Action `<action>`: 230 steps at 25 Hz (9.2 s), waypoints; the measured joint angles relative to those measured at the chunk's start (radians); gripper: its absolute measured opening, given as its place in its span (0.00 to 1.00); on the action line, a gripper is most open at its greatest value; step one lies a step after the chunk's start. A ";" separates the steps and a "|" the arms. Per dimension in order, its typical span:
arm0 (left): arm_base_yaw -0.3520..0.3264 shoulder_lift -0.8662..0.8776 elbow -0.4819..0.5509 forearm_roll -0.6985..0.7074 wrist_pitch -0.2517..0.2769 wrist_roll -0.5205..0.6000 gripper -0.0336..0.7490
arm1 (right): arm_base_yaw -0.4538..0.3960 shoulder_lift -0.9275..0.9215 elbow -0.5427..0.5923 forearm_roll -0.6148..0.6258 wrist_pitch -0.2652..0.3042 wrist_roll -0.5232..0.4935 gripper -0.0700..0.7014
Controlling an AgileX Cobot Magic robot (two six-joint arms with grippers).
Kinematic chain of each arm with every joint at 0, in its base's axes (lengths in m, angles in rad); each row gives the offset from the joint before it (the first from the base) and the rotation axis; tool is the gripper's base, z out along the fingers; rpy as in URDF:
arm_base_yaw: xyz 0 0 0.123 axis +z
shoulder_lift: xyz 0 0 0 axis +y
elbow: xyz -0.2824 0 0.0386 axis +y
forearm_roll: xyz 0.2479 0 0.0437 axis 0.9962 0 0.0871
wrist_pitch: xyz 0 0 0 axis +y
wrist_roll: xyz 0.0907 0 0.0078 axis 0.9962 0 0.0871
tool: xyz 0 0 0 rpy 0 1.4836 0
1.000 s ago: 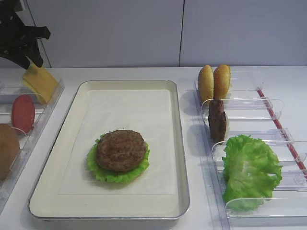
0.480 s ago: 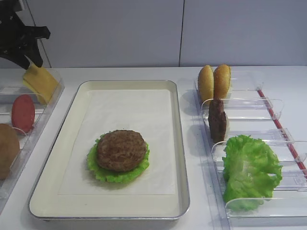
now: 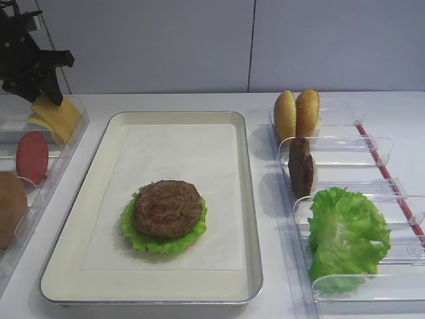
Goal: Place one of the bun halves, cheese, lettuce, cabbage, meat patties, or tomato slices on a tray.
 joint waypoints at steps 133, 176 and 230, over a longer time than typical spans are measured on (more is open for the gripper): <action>-0.319 -0.580 1.246 -1.113 -0.544 0.723 0.08 | 0.000 0.000 0.000 0.000 0.000 0.000 0.44; -0.299 -0.579 1.238 -1.073 -0.486 0.678 0.26 | 0.000 0.000 0.000 0.000 0.000 -0.004 0.44; -0.199 -0.610 0.640 -0.058 -0.022 -0.006 0.26 | 0.000 0.000 0.000 0.000 0.000 0.000 0.44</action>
